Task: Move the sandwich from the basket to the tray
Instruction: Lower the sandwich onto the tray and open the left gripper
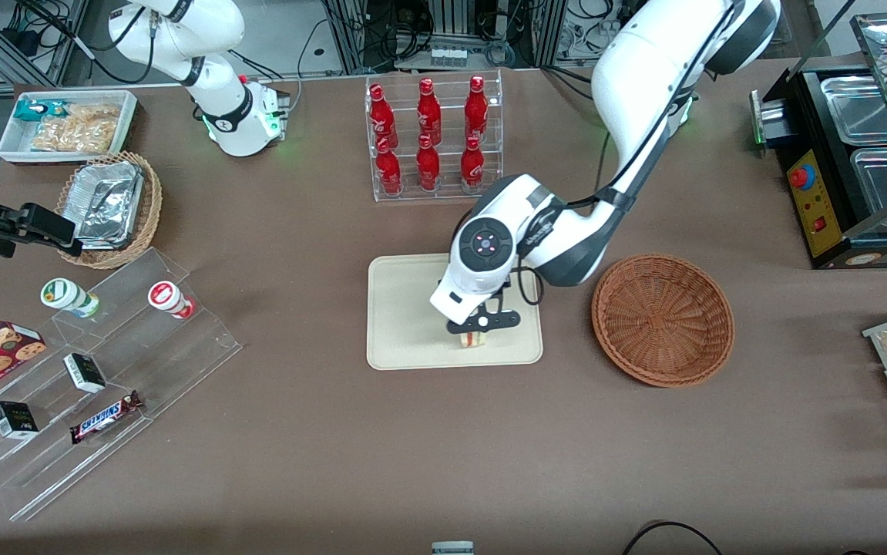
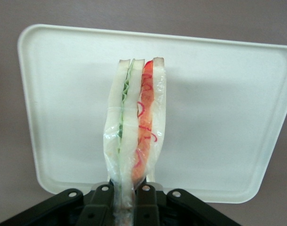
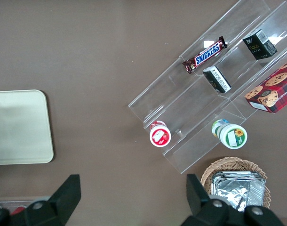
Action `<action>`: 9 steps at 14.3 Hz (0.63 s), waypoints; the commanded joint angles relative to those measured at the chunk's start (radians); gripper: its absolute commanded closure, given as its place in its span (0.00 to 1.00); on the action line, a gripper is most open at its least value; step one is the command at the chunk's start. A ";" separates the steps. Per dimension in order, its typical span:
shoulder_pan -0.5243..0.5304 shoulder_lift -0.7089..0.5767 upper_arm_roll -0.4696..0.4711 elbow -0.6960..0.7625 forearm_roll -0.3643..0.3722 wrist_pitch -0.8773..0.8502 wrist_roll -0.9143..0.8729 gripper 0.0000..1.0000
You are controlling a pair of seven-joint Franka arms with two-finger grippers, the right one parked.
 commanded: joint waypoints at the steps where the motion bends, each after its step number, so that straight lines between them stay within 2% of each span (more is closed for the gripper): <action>1: -0.059 0.076 0.009 0.086 0.056 0.013 -0.052 1.00; 3: -0.063 0.090 0.009 0.081 0.087 0.038 -0.087 1.00; 7: -0.079 0.102 0.008 0.071 0.098 0.040 -0.087 0.98; 9: -0.080 0.102 0.008 0.060 0.110 0.041 -0.089 0.87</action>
